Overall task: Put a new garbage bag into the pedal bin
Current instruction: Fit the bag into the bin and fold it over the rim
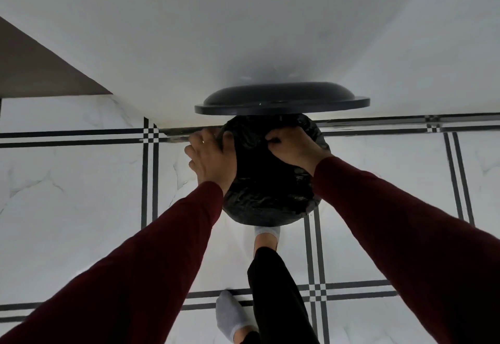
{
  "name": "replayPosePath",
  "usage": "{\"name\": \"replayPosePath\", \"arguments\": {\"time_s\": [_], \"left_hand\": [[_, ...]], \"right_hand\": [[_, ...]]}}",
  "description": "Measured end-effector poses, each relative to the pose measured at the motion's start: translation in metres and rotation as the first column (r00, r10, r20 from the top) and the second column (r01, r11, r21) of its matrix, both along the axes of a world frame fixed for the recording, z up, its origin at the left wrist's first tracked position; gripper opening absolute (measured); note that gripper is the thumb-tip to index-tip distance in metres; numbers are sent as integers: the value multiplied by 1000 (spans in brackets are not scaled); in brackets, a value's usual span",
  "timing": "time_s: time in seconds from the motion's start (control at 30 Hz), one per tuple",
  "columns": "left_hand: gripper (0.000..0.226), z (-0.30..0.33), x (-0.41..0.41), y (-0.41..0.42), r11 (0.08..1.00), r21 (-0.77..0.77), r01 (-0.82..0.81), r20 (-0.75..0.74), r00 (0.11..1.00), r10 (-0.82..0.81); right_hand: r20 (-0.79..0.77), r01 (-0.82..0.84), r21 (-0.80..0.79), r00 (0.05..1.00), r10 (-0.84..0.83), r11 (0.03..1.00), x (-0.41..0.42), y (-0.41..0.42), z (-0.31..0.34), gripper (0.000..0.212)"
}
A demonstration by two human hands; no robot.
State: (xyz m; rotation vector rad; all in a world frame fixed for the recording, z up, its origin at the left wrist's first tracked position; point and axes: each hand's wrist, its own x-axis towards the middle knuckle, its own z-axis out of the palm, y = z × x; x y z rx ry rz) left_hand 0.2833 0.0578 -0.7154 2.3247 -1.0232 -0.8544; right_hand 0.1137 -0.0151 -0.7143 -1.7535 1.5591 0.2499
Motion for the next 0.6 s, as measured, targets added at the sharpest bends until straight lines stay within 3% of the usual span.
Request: {"name": "replayPosePath", "arguments": {"time_s": [0.13, 0.23, 0.3, 0.37, 0.43, 0.47, 0.5, 0.53, 0.6], "left_hand": [[30, 13, 5, 13, 999, -49, -7, -45, 999, 5], [28, 34, 14, 26, 989, -133, -57, -94, 995, 45], [38, 53, 22, 31, 969, -231, -93, -113, 991, 69], [49, 77, 28, 30, 929, -355, -104, -126, 990, 63], [56, 102, 33, 26, 883, -469, 34, -47, 997, -63], [58, 117, 33, 22, 850, -499, 171, 40, 984, -174], [60, 130, 34, 17, 807, -493, 327, 141, 945, -296], [60, 141, 34, 10, 752, -452, 480, 239, 877, -416], [62, 152, 34, -8, 612, -322, 723, 397, 690, -606]], "right_hand": [[96, 130, -32, 987, -126, 991, -6, 27, 24, 31], [245, 401, -115, 898, -365, 909, -12, 45, 57, 25], [339, 620, -124, 760, -554, 775, -17, 52, 79, 25], [451, 827, -46, 518, -727, 561, -23, 58, 97, 16], [588, 936, -11, 292, -755, 353, -27, 63, 114, 5], [661, 949, -81, 280, -696, 305, -30, 66, 125, 9], [714, 928, -203, 358, -602, 311, -33, 68, 134, 15], [717, 862, -352, 498, -487, 364, -35, 67, 142, 22], [557, 575, -598, 799, -226, 559, -40, 60, 151, 37]]}}
